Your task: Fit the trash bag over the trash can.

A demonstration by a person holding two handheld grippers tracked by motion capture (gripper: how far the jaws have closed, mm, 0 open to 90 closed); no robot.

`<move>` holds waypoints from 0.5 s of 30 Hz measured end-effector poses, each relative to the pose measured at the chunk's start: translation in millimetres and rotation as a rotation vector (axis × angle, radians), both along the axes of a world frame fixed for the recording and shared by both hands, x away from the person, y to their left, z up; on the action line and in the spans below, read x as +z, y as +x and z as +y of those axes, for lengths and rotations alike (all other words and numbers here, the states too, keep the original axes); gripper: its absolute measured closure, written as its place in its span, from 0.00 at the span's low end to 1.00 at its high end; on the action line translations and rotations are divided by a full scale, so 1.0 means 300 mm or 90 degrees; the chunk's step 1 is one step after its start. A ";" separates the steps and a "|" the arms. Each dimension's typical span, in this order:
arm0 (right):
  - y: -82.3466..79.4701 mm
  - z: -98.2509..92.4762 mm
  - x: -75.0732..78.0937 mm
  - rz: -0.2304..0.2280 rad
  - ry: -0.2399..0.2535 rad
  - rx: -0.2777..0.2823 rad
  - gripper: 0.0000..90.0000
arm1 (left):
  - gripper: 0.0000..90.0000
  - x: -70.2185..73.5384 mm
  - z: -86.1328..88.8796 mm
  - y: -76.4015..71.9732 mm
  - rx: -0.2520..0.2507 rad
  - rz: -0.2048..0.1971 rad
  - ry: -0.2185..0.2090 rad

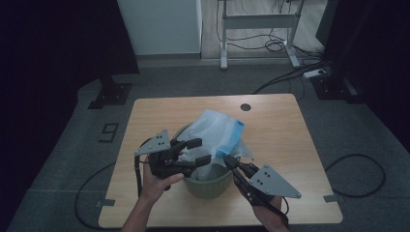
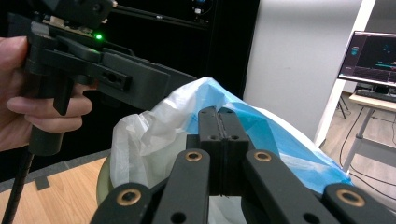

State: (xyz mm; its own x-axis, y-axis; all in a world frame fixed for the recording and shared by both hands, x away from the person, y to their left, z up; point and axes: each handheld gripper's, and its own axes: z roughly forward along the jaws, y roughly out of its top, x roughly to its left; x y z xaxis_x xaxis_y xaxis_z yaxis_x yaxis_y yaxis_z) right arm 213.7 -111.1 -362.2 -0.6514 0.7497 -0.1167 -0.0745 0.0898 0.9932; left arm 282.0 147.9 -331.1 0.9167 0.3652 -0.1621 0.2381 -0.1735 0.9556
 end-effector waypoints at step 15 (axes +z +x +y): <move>-0.005 -0.006 -0.016 0.004 -0.002 0.004 0.94 | 0.99 -0.046 -0.037 -0.001 -0.009 -0.011 -0.004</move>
State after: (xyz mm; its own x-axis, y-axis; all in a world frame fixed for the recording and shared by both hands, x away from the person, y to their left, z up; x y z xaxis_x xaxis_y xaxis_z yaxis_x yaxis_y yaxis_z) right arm 212.1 -112.8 -367.0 -0.6574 0.7448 -0.1147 -0.0692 0.0918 0.9934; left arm 281.7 136.9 -344.8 0.9241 0.3519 -0.1489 0.2199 -0.1712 0.9604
